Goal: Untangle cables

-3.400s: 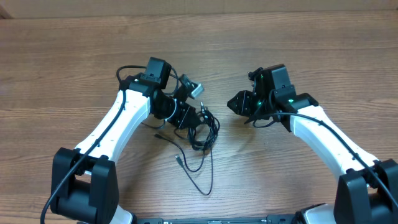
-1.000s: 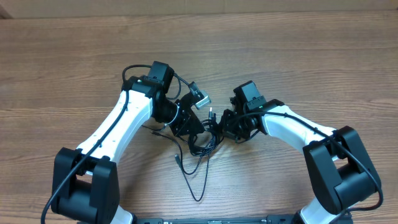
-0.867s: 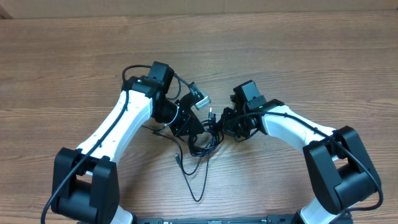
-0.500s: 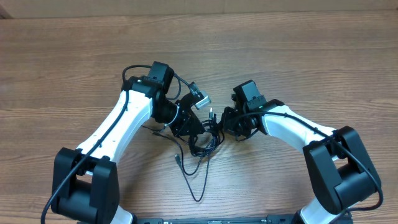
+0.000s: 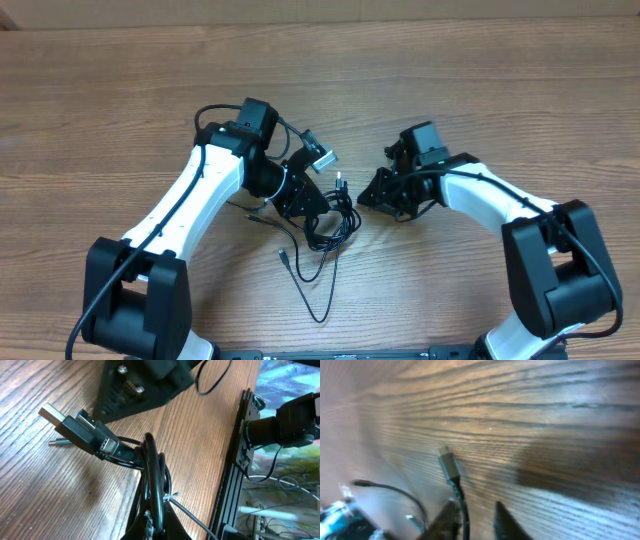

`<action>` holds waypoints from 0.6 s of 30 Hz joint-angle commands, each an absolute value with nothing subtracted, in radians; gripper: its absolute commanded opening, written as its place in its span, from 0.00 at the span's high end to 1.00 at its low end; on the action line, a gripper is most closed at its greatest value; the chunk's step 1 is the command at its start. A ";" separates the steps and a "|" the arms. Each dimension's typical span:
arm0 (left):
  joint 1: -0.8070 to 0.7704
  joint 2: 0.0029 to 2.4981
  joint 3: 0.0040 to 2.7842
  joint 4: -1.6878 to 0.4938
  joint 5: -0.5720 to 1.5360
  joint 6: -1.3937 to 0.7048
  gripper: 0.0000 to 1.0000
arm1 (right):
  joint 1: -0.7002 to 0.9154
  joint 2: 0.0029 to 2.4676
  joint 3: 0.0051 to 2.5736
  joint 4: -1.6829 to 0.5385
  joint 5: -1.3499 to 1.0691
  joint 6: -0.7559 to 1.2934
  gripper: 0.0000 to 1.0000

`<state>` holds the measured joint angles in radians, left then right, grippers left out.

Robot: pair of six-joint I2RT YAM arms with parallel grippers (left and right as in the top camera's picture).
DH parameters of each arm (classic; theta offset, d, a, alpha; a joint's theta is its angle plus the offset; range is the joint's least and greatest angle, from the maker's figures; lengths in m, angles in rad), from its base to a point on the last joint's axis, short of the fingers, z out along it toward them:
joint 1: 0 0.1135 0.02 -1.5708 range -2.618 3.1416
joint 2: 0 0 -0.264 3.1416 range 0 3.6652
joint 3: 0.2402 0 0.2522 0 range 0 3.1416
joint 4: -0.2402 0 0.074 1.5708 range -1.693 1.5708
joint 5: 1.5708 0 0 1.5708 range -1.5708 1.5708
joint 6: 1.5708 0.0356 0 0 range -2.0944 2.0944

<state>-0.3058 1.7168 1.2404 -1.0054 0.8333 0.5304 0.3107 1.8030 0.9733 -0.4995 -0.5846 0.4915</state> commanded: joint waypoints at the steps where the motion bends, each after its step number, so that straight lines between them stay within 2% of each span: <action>1: -0.293 1.708 1.251 -1.002 0.890 0.509 0.96 | 0.279 1.801 0.969 -0.520 -0.733 0.407 0.66; 13: -0.294 1.708 1.252 -1.029 1.094 0.731 0.96 | 0.289 1.802 0.969 -0.556 -0.788 0.474 0.59; 16: -0.294 1.708 1.251 -1.029 1.100 0.731 0.96 | 0.289 1.802 0.969 -0.569 -0.788 0.498 0.60; 18: -0.294 1.708 1.252 -1.029 1.096 0.731 0.96 | 0.289 1.802 0.969 -0.580 -0.787 0.497 0.66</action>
<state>-0.2947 1.7168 1.2404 -1.0260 1.0271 0.6815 0.2840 1.8030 0.9730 -0.5732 -0.7681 0.4793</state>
